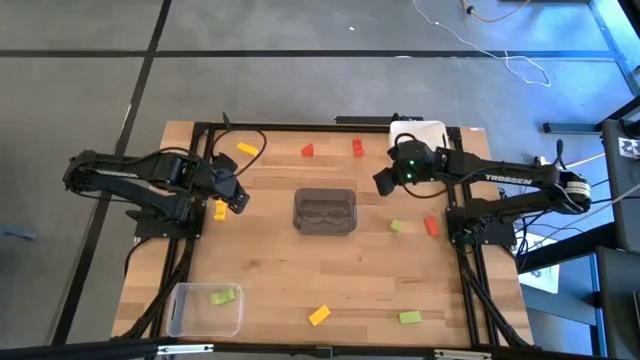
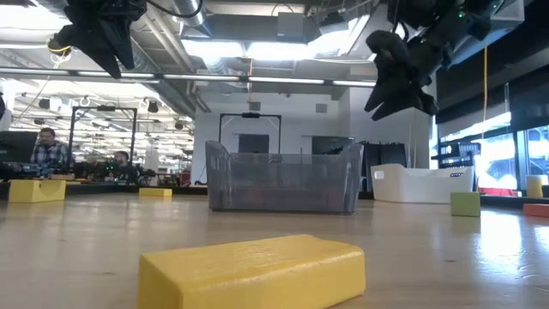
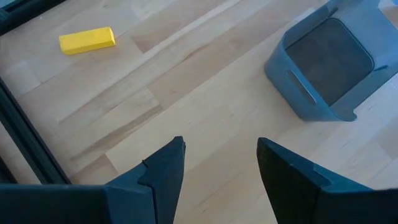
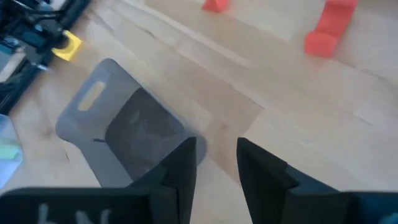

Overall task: Sort & place blocks by color
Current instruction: Put the top green block into the transparent bin

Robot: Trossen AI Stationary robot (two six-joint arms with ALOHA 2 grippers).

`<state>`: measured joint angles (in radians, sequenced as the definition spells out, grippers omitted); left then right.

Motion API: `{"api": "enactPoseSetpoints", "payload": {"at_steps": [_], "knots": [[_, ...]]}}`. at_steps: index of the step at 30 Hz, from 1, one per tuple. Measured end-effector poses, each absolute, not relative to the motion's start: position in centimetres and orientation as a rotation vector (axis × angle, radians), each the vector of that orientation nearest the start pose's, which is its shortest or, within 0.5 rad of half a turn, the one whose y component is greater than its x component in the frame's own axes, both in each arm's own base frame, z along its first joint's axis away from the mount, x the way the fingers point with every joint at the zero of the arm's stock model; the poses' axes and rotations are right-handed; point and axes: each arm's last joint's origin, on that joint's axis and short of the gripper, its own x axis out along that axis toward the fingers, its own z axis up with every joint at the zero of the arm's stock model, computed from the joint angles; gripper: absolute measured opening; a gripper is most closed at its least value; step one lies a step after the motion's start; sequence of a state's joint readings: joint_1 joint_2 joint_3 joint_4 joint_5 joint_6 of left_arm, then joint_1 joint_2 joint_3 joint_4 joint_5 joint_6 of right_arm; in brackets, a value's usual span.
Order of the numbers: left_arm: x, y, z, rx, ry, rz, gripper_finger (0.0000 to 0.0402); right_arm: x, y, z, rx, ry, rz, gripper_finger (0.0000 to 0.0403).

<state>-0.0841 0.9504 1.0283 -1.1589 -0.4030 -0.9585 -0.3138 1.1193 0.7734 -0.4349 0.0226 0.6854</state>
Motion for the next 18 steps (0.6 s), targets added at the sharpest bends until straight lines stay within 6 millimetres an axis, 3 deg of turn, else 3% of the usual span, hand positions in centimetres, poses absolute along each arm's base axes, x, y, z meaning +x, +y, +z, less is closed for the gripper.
{"api": "enactPoseSetpoints", "payload": {"at_steps": [14,18], "knots": [[15.1,-0.1,31.4,-0.599,0.811,0.751,0.0193,22.3,-8.2,22.5,0.783,0.764,-0.509,0.0115],[15.1,-0.1,31.4,-0.599,0.811,0.751,0.0193,22.1,-8.2,22.7,0.772,0.789,-0.354,0.0115]]}}
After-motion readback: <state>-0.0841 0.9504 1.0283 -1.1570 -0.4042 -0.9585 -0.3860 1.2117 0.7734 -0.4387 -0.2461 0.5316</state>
